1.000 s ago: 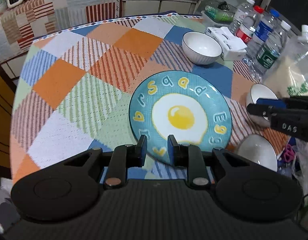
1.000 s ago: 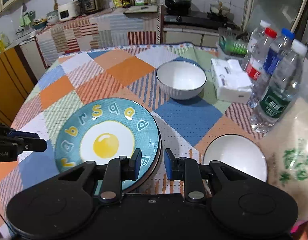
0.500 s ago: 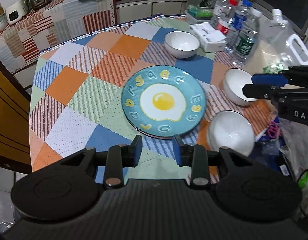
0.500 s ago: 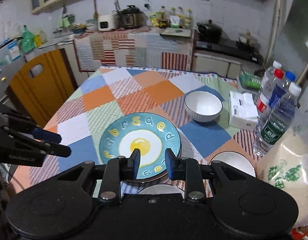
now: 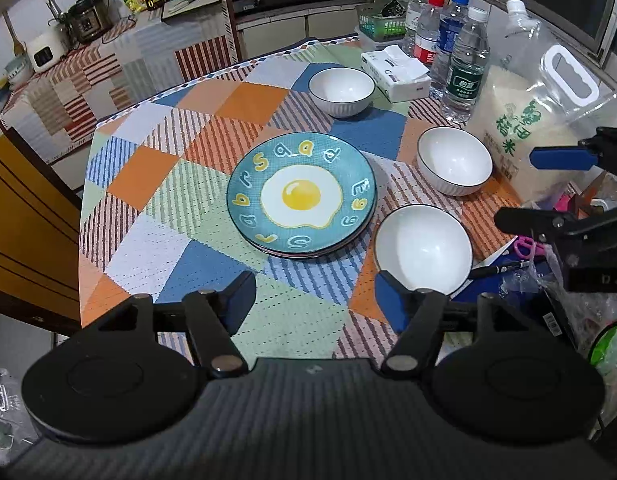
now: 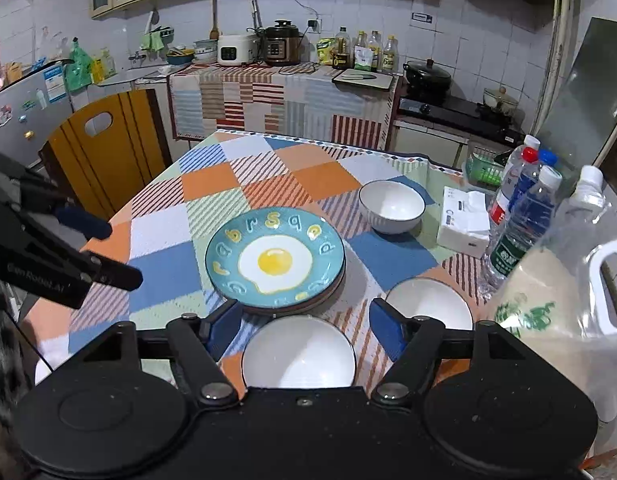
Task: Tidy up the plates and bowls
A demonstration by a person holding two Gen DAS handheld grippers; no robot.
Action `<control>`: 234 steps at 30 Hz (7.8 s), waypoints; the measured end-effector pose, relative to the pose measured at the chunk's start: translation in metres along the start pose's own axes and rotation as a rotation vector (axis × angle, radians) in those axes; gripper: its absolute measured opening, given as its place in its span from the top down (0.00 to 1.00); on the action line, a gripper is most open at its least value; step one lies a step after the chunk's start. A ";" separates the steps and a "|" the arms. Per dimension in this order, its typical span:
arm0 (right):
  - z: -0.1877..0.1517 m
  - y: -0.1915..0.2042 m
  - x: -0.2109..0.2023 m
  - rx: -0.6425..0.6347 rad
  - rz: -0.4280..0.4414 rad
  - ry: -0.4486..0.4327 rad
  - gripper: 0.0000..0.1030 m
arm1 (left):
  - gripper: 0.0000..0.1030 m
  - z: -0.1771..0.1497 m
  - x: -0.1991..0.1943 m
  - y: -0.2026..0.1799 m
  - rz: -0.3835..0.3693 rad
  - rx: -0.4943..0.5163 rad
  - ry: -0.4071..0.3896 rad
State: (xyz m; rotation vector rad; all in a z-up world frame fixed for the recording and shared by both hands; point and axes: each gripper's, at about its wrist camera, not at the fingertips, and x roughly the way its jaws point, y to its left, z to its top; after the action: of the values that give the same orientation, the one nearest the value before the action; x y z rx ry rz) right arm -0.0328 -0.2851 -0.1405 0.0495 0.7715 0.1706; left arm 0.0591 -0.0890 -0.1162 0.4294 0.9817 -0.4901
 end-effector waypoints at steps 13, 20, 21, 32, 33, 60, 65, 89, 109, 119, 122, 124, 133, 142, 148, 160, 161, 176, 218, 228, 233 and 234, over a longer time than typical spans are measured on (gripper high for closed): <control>-0.069 -0.057 0.063 0.225 0.101 0.052 0.29 | 0.28 -0.013 0.091 -0.031 -0.080 -0.087 0.067; -0.086 -0.071 0.115 0.326 0.109 0.132 0.40 | 0.30 -0.012 0.137 -0.035 -0.088 -0.069 0.126; -0.087 -0.071 0.120 0.335 0.114 0.143 0.47 | 0.31 -0.013 0.141 -0.036 -0.086 -0.062 0.128; -0.084 -0.071 0.138 0.421 0.104 0.196 0.84 | 0.85 -0.019 0.162 -0.043 -0.185 -0.064 0.179; -0.083 -0.073 0.138 0.443 0.108 0.201 0.85 | 0.85 -0.019 0.161 -0.040 -0.198 -0.075 0.186; -0.069 0.008 0.152 0.400 0.179 0.321 0.85 | 0.85 -0.063 0.135 0.037 -0.188 -0.193 0.288; -0.068 0.007 0.149 0.379 0.186 0.304 0.76 | 0.84 -0.059 0.129 0.035 -0.171 -0.179 0.282; -0.024 -0.030 0.004 0.207 0.055 0.082 0.28 | 0.81 -0.016 0.025 0.019 -0.130 -0.020 0.155; -0.038 -0.078 0.002 0.076 -0.052 -0.066 0.13 | 0.36 0.048 0.059 -0.044 -0.118 0.022 0.096; -0.056 -0.090 0.071 0.080 -0.057 0.013 0.14 | 0.36 0.085 0.130 -0.064 -0.197 -0.044 0.073; -0.060 -0.096 0.088 0.191 -0.041 0.034 0.14 | 0.38 0.096 0.154 -0.072 -0.212 -0.048 0.087; -0.064 -0.103 0.093 0.282 -0.041 0.020 0.14 | 0.38 0.103 0.169 -0.076 -0.220 -0.064 0.096; -0.086 -0.148 0.115 0.824 -0.068 -0.007 0.35 | 0.48 0.123 0.223 -0.088 -0.260 -0.107 0.128; -0.093 -0.154 0.160 0.879 -0.284 0.047 0.80 | 0.74 0.126 0.256 -0.101 -0.281 -0.176 0.161; -0.105 -0.159 0.165 0.959 -0.273 0.031 0.86 | 0.93 0.123 0.260 -0.101 -0.295 -0.169 0.203; -0.089 -0.148 0.149 0.896 -0.178 0.149 0.85 | 0.91 0.108 0.228 -0.086 -0.297 -0.193 0.312; -0.087 -0.146 0.146 0.888 -0.174 0.152 0.85 | 0.91 0.108 0.224 -0.085 -0.293 -0.196 0.318; -0.043 -0.100 0.084 0.654 -0.073 0.128 0.84 | 0.90 0.094 0.119 -0.056 -0.290 -0.183 0.252; -0.065 0.034 0.105 0.443 0.097 0.118 0.84 | 0.89 -0.028 0.110 0.038 -0.226 -0.361 0.485; -0.068 0.040 0.112 0.371 0.064 0.150 0.84 | 0.89 -0.032 0.124 0.036 -0.230 -0.375 0.538; -0.068 0.047 0.113 0.299 0.035 0.154 0.83 | 0.89 -0.036 0.127 0.037 -0.249 -0.376 0.538; -0.067 0.047 0.113 0.289 0.036 0.157 0.82 | 0.89 -0.037 0.127 0.037 -0.248 -0.373 0.540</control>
State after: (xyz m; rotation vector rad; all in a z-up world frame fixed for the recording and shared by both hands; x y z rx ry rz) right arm -0.0066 -0.2203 -0.2619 0.3271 0.9481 0.0968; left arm 0.1140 -0.0637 -0.2397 0.0976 1.6282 -0.4056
